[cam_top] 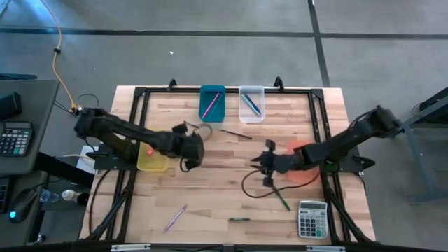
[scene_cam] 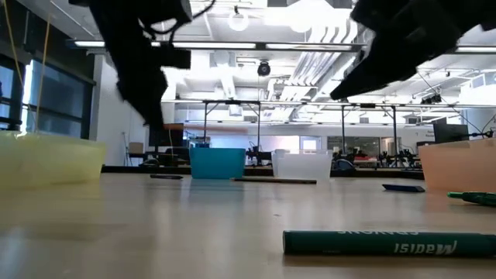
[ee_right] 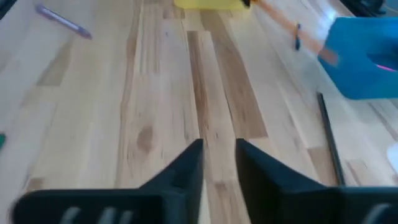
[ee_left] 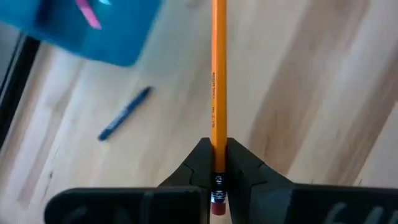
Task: Sort crayons/erasers/pens/pencils in bins
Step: Put the orange pencil into the blue bin
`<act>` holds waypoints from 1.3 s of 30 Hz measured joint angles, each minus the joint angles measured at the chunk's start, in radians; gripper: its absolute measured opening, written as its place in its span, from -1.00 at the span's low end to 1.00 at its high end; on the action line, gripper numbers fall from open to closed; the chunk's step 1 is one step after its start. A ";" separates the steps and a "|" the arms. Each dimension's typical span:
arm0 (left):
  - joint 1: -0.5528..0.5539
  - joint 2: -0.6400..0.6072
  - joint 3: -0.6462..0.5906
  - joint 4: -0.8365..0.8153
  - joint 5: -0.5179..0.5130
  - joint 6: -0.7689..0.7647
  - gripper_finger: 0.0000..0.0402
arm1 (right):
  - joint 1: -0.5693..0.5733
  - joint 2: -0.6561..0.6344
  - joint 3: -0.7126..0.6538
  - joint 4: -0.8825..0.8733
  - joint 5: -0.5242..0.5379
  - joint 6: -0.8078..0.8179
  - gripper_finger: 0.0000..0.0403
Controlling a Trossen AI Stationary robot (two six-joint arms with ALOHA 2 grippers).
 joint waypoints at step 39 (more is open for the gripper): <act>0.698 0.126 0.075 0.392 0.457 -0.001 -0.97 | -0.080 -0.003 0.039 0.135 -0.139 -0.128 -1.00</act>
